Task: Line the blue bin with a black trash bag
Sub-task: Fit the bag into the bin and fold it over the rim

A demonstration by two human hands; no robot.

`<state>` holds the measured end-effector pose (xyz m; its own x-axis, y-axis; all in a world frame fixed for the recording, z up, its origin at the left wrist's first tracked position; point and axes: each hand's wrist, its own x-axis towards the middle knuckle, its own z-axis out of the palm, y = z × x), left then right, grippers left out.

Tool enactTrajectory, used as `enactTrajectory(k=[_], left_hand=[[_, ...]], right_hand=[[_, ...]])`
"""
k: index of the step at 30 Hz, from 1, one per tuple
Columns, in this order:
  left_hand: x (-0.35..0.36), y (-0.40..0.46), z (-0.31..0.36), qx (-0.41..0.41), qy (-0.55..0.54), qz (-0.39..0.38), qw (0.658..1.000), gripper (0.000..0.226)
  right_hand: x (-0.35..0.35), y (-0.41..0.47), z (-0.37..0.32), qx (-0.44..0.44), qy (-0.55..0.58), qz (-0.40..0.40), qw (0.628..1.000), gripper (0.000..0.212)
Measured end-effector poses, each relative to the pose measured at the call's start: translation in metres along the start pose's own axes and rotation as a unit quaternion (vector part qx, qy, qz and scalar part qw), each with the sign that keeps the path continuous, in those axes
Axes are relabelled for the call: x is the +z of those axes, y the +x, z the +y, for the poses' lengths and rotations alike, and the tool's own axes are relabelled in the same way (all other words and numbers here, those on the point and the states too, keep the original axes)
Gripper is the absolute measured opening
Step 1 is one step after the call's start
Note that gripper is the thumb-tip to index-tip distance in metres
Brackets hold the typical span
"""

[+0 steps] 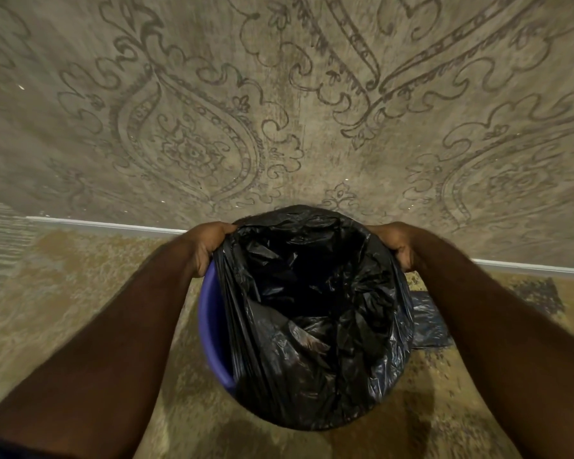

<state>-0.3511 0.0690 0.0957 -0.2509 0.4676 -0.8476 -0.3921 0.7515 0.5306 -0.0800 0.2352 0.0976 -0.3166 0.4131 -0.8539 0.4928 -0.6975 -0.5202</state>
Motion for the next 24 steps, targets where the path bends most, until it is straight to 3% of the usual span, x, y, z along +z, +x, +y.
enactTrajectory(k=[7, 13, 17, 24], left_hand=[[-0.002, 0.004, 0.006, 0.007, 0.029, 0.011, 0.999, 0.024], [0.007, 0.013, 0.02, 0.143, 0.016, 0.018, 0.989, 0.039], [0.01, 0.015, 0.02, 0.032, 0.02, -0.032, 0.999, 0.024], [-0.026, 0.001, -0.023, -0.034, -0.047, -0.08, 0.995, 0.037]], right_hand=[[-0.004, 0.002, 0.0, -0.002, -0.043, -0.006, 0.999, 0.032], [-0.001, 0.01, 0.003, -0.113, 0.024, -0.036, 0.993, 0.043], [-0.004, 0.011, 0.009, -0.07, 0.014, -0.026, 0.997, 0.034], [-0.015, -0.015, 0.039, -0.072, -0.042, 0.036, 0.996, 0.028]])
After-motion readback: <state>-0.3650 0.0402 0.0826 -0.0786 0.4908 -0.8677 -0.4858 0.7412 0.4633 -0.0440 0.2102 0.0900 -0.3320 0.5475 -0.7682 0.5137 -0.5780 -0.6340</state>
